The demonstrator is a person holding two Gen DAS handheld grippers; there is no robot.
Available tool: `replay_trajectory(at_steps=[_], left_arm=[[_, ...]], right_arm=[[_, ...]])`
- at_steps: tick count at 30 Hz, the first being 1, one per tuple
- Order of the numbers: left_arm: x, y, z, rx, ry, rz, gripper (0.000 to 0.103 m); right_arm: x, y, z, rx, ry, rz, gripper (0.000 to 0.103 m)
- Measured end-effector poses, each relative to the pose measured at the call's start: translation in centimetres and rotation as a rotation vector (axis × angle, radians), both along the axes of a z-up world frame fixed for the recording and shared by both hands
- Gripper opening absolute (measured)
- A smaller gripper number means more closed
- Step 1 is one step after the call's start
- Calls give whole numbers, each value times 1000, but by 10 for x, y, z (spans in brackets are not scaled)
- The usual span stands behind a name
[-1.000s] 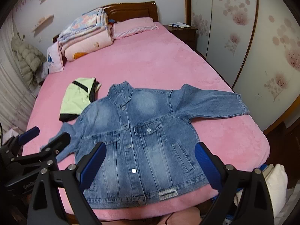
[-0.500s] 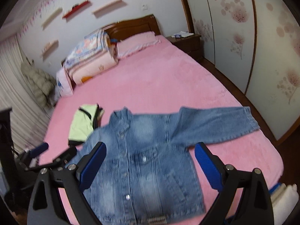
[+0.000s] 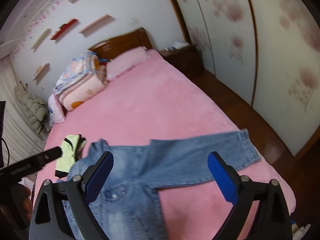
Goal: Fold large clothes
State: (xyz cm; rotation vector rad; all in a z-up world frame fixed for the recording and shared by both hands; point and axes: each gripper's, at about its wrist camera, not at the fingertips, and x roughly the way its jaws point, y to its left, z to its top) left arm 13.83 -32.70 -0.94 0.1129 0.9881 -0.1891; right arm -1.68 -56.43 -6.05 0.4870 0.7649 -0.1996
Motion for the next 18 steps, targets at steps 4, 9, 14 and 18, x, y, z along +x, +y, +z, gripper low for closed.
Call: replay_trajectory(at_steps=[4,9,14,18], left_arm=[[16,-39,-32,25,14,-48,98],[40,-79,-82,60,61,-84,98],[65,-110,-139,70,153,-95,98],[77,-125,-176,90,205,-93,98]], right_arm=[[5,-52,-47,82,77,-43,91],[8,-107,-107,209,165,-94,88],[3,-153,-177,351,299,-193,88],[-1,-178,-223,429,341,-244,84]])
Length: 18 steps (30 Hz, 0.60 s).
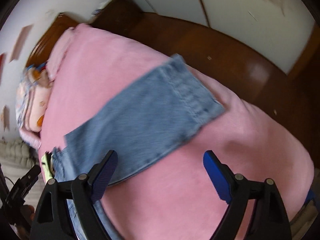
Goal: Fold large clothes
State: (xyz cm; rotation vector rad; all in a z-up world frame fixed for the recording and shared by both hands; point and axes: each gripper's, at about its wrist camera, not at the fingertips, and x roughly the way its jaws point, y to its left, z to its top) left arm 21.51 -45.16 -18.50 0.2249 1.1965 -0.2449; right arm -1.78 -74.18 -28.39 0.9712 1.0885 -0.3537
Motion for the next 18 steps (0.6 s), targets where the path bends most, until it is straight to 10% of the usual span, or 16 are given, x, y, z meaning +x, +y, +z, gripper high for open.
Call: replay_trajectory(at_steps=[14,18], left_arm=[[9,-12,-31,-23,53,-40,98],[9,-8,-26,-40,45,-30,98]], right_arm=[[15,-38,-58,52,10,-128,61],[18,-42,-54,38,8,-116,29]])
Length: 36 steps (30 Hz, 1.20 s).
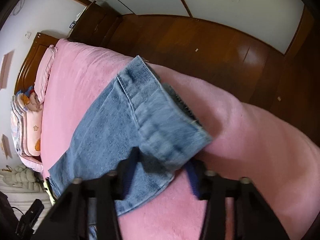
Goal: Fold large clothes
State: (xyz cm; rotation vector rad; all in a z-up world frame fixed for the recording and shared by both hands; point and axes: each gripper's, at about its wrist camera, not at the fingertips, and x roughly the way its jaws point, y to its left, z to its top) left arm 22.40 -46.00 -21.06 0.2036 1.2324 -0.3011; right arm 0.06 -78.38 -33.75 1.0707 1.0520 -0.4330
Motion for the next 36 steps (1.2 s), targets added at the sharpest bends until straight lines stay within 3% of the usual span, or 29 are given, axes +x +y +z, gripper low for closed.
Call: replay_trajectory(at_steps=[2,10,16,21,26,30,36], left_arm=[[1,6,5,-17,4,19,98],[1,47,42,-79,-28,83,98],[4,112,72,-131,-46,154,98],[11,182,73,-177,-58,221,98],[21,250,43,-272,-20,272,98],[30,278,2,-333,66,247,98],[42,293,-53,-447,210,237,98]], right_arm=[[0,1,7,12,-29,9,20],[30,41,97,-151,-171,182,16],[74,123,183,-274,-336,440,16],[108,205,218,-356,-421,632,16],[142,300,208,-419,-407,785,16],[159,365,164,-470,-353,857,11],[162,409,89,-505,-205,897,11]])
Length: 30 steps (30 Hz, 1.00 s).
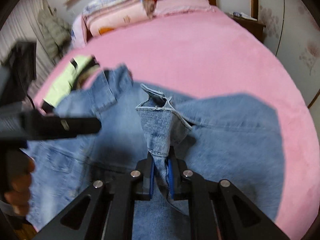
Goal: Fold large clothes
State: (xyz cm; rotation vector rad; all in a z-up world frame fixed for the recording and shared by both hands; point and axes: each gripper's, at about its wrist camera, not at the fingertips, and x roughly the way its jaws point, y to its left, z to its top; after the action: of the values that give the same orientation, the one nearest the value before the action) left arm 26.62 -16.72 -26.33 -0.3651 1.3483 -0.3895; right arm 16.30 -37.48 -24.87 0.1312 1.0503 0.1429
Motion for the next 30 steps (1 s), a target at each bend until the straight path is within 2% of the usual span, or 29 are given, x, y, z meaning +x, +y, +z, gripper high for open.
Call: replay_trajectory(at_steps=[4,8,10,13,17,23,27,30], left_arm=[[3,0,-15,-81,42,-27,98],[5,-9,-28,-173,99,-69,98],[5,-17,-33,-196,116,-101,98],[8,-32,-40,-238,149,-152,98],[12,-48,-53,-272,194,-181,98],[15,-57,-70,-307,250,-171,98],[16,-63,-89,-335,283,-166,88],[17,-65,-96,-346,293,-170,85]], right_arm=[[-4,13,-16,-66,34,17,15],[-8,13,-20,-90,41,21,19],[-11,11,-20,-77,51,18,29],[-15,6,-20,-59,59,20,37],[-25,2,-15,-44,59,32,37],[-42,-12,0,-20,52,16,38],[-47,-23,5,17,67,1,37],[-49,-29,5,27,77,-3,38]])
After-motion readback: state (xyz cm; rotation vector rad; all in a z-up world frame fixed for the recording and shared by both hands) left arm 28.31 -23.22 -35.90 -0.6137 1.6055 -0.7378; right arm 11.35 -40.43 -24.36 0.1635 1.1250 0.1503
